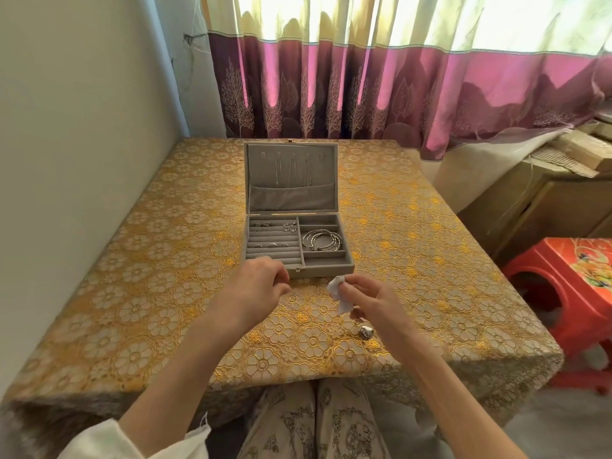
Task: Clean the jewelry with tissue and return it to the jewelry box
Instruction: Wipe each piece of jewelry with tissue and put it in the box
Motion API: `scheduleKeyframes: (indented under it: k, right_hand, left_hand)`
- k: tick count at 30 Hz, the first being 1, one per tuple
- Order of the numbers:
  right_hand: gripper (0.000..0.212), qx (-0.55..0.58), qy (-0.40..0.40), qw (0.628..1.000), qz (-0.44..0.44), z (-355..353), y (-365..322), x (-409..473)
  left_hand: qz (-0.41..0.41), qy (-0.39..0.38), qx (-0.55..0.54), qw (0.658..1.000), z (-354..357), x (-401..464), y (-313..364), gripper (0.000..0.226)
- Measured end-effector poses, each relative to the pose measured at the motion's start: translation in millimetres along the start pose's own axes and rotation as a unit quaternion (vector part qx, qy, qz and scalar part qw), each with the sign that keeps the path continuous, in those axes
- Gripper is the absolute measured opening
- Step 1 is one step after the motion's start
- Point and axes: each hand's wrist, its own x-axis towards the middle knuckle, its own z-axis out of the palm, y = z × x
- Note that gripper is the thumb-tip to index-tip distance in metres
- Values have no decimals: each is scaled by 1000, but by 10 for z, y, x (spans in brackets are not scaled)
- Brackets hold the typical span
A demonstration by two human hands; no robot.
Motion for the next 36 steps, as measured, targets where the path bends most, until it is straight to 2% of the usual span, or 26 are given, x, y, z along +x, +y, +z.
scheduleKeyframes:
  k: [3,9,13,16,25,30,36]
  right_hand:
    - [13,16,17,1000,8,-32,14,-23]
    - [11,-13,57,998,-4,-29,-32,-50]
    - [11,27,31,999,-34,49,-79,-73]
    - [21,43,30,998,-45,98,-98,-71]
    - [18,56,-11,996,-67,139,-86,-115]
    - [18,14,18,994,-105,163,-135,-140]
    - [7,-150,88,969,-176,251,-33,-65]
  left_hand:
    - [3,18,8,1000,-31,-7,-32,16]
    - [63,-16,-74,995,-80,-52,67,12]
    - [86,-10,-108,990,-89,-44,168,10]
    - [90,-16,-128,987,-73,-44,214,10]
    - [49,2,-210,976,-54,-56,239,7]
    - [17,-3,-242,970,-51,-59,272,10]
    - [-29,-13,-260,965,-19,-74,279,13]
